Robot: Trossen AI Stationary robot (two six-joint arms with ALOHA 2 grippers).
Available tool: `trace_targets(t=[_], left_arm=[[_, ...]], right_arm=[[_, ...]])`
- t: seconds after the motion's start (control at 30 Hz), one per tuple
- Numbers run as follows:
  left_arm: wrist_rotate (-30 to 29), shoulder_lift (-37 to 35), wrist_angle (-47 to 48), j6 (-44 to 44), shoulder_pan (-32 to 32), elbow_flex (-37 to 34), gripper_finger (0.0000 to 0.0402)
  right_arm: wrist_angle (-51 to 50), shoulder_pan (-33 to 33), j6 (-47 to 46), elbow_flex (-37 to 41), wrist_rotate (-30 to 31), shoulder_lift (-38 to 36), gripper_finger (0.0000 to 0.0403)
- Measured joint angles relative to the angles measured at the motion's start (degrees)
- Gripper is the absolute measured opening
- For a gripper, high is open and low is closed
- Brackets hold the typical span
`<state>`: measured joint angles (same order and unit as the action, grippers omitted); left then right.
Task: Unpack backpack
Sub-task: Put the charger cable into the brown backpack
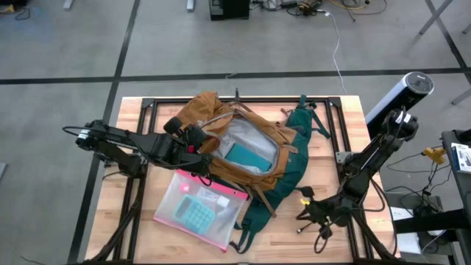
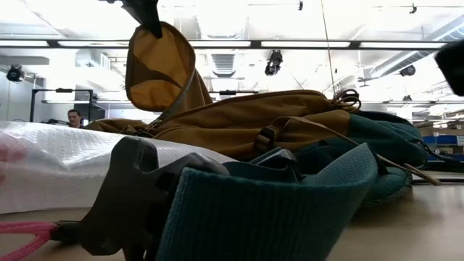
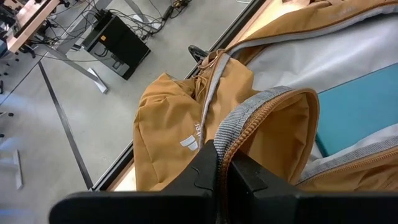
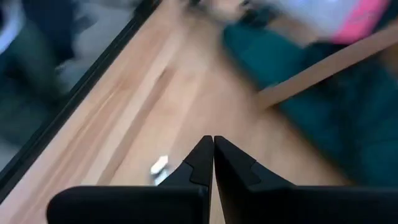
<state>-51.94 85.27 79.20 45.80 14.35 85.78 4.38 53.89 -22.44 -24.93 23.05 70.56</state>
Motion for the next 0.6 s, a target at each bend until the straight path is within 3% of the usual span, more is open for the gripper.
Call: trace_targets(t=[0.2,0.4,0.6], left_arm=[[-0.1,0.0,0.0,0.2,0.0,0.0,0.0000],[-0.1,0.0,0.0,0.2,0.0,0.0,0.0000],[0.0,0.0,0.0,0.1,-0.4,0.0,0.0000]], right_arm=[[10.2,1.4,-0.4,4.1,-2.6,4.9,0.0013],[36.3,1.7,-1.1,9.3,-2.2,17.2,0.0093],[43.2,3.5,-4.9,9.3,-1.0,28.2,0.0159]])
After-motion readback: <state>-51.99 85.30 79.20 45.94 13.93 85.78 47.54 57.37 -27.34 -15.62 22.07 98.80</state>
